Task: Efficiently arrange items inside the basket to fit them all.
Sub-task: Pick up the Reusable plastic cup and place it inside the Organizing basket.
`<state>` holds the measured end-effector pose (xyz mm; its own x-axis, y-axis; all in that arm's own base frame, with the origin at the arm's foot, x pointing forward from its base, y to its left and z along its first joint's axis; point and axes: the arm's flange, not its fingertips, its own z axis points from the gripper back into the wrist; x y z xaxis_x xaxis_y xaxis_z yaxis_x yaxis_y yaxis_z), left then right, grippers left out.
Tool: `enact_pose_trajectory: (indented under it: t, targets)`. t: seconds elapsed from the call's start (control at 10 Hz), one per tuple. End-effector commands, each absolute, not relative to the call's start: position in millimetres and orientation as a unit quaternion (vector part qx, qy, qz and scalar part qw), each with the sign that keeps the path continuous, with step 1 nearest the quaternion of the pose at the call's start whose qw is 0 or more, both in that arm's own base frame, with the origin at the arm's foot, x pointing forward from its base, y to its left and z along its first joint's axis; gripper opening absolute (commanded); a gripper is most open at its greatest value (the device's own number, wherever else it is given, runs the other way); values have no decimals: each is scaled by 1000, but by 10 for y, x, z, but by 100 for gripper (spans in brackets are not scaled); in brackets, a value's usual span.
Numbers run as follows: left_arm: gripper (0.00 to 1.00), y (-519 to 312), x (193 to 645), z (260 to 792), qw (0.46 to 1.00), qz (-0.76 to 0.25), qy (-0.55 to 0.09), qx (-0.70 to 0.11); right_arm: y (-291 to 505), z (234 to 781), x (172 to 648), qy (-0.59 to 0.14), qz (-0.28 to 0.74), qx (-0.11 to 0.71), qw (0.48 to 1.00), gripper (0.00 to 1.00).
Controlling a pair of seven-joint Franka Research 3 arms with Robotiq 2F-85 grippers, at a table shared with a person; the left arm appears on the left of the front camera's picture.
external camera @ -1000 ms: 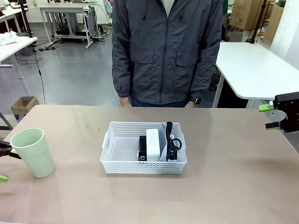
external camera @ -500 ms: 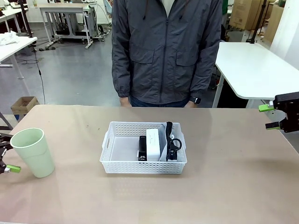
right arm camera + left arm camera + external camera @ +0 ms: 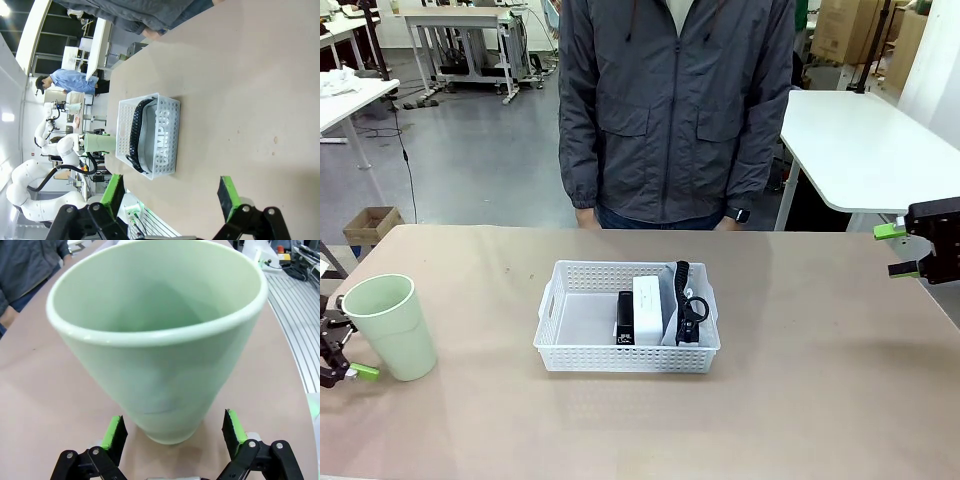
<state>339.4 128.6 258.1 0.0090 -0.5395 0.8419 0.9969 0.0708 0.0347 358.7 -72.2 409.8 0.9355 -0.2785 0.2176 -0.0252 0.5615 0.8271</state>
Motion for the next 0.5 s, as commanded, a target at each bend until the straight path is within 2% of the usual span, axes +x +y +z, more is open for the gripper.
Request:
enact_pose_trajectory:
  t: [0.0,0.4]
  targets:
    - [100,1148,3079,2008,614,-612,-385,-315,-725,4095,3576,-166,-70,467,866,100]
    - [100,960,3077,1920,603,-604,-388,-349,-725,4095,3576,-166,-70,467,866,100]
